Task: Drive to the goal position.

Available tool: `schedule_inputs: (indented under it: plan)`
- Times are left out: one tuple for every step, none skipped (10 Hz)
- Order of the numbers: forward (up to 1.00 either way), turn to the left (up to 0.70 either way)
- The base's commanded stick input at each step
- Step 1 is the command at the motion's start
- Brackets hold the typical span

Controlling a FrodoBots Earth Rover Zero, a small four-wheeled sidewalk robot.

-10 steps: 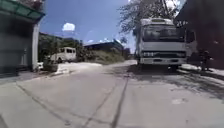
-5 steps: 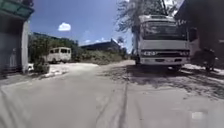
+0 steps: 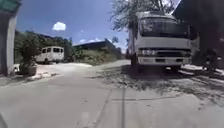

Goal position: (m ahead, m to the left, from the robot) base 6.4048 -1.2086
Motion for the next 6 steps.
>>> schedule_inputs:
  plan:
    - [0.85,0.00]
    - [0.85,0.00]
    - [0.85,0.00]
    - [0.85,0.00]
    - [0.85,0.03]
    - [0.85,0.01]
